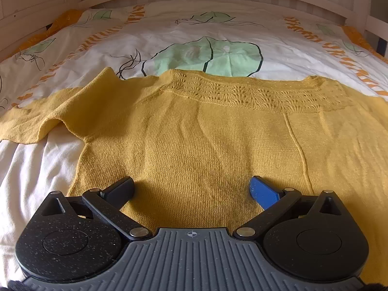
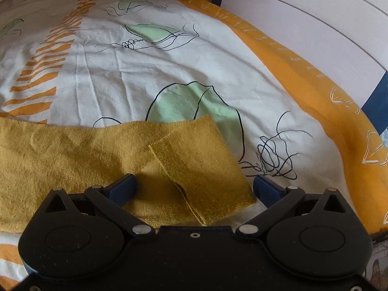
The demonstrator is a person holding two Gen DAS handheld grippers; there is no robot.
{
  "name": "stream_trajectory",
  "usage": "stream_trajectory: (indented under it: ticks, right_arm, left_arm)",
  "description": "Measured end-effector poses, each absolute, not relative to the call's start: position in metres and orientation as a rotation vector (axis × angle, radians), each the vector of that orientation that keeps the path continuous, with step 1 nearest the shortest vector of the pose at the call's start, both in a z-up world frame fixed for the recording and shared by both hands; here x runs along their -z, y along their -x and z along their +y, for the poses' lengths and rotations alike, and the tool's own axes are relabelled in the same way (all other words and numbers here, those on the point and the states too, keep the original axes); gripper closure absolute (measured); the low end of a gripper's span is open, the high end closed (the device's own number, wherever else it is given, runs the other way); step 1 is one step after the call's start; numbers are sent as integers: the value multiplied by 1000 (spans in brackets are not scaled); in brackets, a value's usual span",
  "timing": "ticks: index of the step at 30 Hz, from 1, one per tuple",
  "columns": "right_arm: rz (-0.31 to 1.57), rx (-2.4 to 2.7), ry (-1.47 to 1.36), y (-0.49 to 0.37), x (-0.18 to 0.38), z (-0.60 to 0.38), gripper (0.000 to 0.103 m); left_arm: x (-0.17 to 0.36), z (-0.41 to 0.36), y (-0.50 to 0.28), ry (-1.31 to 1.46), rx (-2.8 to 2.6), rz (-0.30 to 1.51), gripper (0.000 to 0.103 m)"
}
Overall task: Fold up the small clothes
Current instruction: 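Move the right gripper to a sweater sleeve cuff and close on it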
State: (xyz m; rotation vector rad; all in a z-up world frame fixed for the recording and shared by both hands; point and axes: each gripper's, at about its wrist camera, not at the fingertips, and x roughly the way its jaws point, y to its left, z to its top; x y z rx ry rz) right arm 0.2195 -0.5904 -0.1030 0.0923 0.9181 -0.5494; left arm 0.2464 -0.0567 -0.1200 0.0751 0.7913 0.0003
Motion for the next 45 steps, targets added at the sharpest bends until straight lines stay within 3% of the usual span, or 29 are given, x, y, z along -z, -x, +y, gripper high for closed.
stream_trajectory:
  ticks: [9, 17, 36, 45]
  right_arm:
    - [913, 506, -202, -215, 105, -604, 3]
    - [930, 444, -143, -222, 94, -595, 31]
    - [912, 603, -191, -210, 77, -650, 34]
    - [826, 420, -162, -205, 66, -618, 38]
  left_arm:
    - [122, -58, -246, -83, -5, 792, 0]
    - [122, -58, -246, -83, -5, 791, 0]
    - [123, -59, -245, -84, -10, 782, 0]
    - [122, -58, -245, -84, -8, 782, 0]
